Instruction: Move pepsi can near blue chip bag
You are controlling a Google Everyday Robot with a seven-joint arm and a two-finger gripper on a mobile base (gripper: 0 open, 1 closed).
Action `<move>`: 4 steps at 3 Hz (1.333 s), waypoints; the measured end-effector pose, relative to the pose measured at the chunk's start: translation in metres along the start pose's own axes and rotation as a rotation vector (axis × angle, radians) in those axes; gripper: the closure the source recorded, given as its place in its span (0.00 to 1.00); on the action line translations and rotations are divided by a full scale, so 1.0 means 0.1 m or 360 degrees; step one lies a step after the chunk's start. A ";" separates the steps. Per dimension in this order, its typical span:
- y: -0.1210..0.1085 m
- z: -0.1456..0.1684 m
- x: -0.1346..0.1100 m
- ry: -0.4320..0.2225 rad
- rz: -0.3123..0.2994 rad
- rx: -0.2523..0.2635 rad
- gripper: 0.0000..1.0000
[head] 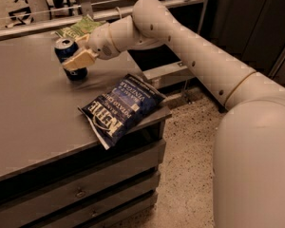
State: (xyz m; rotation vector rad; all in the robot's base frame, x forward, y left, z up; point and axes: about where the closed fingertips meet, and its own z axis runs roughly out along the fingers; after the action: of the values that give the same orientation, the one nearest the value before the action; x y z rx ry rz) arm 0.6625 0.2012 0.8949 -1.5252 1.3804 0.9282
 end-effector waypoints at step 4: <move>0.38 -1.59 0.71 0.0130 0.0220 0.0319 0.82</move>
Offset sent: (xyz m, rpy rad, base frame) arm -0.0174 -0.1912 -0.0080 -0.0709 0.0198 -0.2629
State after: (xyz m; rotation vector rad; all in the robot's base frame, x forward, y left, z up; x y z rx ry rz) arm 0.6299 0.0267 0.8818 -1.3426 1.6035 0.7909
